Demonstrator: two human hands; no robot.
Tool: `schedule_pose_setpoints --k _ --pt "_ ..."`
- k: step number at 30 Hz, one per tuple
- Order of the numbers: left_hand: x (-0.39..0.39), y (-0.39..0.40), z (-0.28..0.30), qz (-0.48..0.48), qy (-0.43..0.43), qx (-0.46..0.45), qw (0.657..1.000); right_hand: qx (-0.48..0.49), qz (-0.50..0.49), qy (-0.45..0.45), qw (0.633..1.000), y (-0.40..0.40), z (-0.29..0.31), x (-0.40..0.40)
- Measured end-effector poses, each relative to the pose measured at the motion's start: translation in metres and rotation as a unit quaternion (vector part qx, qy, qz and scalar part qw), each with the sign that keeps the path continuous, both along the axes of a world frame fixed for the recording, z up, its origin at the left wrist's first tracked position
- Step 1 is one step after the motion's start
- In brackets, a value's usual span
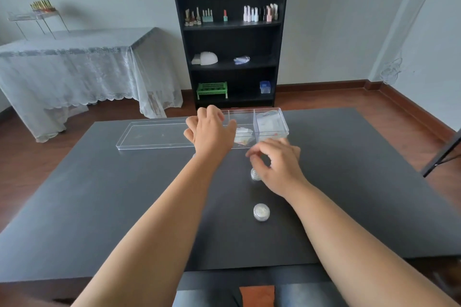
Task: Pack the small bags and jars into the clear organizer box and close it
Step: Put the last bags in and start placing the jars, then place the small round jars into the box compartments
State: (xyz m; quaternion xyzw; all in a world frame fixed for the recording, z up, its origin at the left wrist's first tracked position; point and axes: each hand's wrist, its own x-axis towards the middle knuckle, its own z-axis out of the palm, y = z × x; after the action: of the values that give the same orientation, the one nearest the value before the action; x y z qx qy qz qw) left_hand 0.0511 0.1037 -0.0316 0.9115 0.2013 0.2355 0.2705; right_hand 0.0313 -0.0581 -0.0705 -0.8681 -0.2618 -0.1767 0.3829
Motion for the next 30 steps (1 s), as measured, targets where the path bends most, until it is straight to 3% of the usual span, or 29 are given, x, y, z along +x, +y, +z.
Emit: schedule_pose_setpoints --k 4,7,12,21,27,30 --pt "-0.024 0.029 0.005 -0.035 0.002 -0.01 0.999 -0.029 0.133 0.173 0.976 -0.01 0.001 0.002" --pt "-0.05 0.061 0.001 -0.118 0.062 -0.035 0.99 -0.045 0.153 0.212 0.964 -0.015 0.005 0.002" --pt "-0.076 0.083 -0.017 -0.185 0.123 0.014 0.975 -0.071 0.162 0.235 0.956 -0.018 0.008 0.001" --pt "-0.076 0.076 -0.023 -0.172 0.061 0.03 0.983 -0.051 0.132 0.21 0.967 -0.024 0.003 0.004" --pt "-0.054 0.068 0.008 -0.184 -0.062 0.029 0.98 -0.032 0.125 0.193 0.973 -0.018 0.003 0.002" --pt "-0.026 0.067 0.022 -0.19 -0.041 0.044 0.98 -0.024 0.118 0.19 0.974 -0.018 0.004 0.002"
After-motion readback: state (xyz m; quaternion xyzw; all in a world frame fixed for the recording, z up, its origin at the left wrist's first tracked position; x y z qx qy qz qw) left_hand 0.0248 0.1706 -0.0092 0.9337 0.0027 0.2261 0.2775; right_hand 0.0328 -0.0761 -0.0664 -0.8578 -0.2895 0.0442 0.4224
